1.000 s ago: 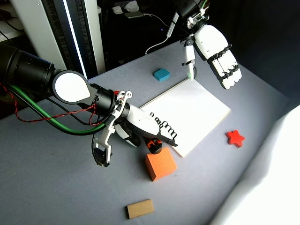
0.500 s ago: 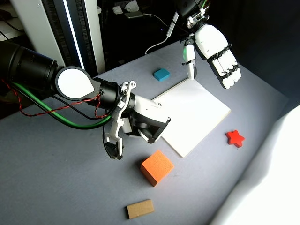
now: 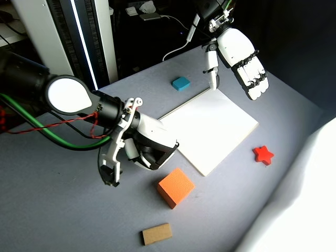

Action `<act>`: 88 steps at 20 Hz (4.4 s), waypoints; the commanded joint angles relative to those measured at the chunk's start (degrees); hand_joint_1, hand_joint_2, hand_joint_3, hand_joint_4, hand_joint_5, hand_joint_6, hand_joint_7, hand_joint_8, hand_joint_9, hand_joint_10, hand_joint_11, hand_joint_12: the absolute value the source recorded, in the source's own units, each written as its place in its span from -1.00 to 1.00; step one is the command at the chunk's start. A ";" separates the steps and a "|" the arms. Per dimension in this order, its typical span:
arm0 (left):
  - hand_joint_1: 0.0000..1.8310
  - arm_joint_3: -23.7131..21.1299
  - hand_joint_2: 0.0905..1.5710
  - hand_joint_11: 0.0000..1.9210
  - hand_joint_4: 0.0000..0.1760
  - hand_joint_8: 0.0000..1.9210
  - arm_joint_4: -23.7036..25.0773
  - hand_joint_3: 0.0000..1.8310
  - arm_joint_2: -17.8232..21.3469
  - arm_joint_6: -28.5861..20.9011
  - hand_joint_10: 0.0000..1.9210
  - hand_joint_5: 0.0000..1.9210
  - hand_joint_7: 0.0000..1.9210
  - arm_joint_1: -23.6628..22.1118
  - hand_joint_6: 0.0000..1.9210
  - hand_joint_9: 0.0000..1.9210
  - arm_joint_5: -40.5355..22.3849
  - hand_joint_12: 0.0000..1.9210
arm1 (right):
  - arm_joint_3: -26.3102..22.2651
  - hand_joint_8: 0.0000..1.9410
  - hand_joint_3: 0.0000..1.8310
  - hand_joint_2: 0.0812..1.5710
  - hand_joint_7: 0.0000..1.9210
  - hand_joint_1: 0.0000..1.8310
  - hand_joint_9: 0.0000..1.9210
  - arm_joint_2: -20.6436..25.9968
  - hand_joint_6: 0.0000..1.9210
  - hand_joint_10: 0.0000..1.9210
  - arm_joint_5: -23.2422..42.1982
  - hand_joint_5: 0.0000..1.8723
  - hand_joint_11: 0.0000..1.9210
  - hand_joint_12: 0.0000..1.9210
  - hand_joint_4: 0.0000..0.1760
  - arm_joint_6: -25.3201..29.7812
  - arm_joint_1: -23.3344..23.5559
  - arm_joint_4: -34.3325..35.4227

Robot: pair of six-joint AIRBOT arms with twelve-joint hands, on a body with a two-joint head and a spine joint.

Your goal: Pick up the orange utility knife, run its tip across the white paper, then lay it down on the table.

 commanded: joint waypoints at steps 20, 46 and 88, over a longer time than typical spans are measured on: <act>-0.78 2.10 0.65 -1.00 -1.00 -0.99 2.21 -1.00 0.33 -2.32 -0.99 -0.99 -0.92 1.75 -1.00 -0.93 -5.47 -0.66 | 12.11 1.00 -0.32 0.20 0.73 0.67 0.81 -14.63 1.00 1.00 48.47 0.49 0.88 1.00 1.00 -68.94 -0.57 40.65; -0.80 2.52 0.67 -1.00 -1.00 -1.00 2.20 -1.00 0.22 -2.59 -1.00 -0.99 -0.94 1.95 -1.00 -0.97 -6.04 -0.86 | 28.80 1.00 -0.36 0.24 0.69 0.64 0.80 -29.13 1.00 1.00 53.47 0.47 0.88 1.00 1.00 -65.27 -6.89 23.49; -0.78 2.24 0.65 -1.00 -1.00 -0.99 2.18 -1.00 0.23 -2.84 -0.99 -0.97 -0.92 2.27 -1.00 -0.94 -6.66 -0.75 | -7.97 1.00 -0.34 0.24 0.72 0.64 0.81 7.67 1.00 1.00 27.71 0.53 0.89 1.00 1.00 -62.22 -4.81 78.80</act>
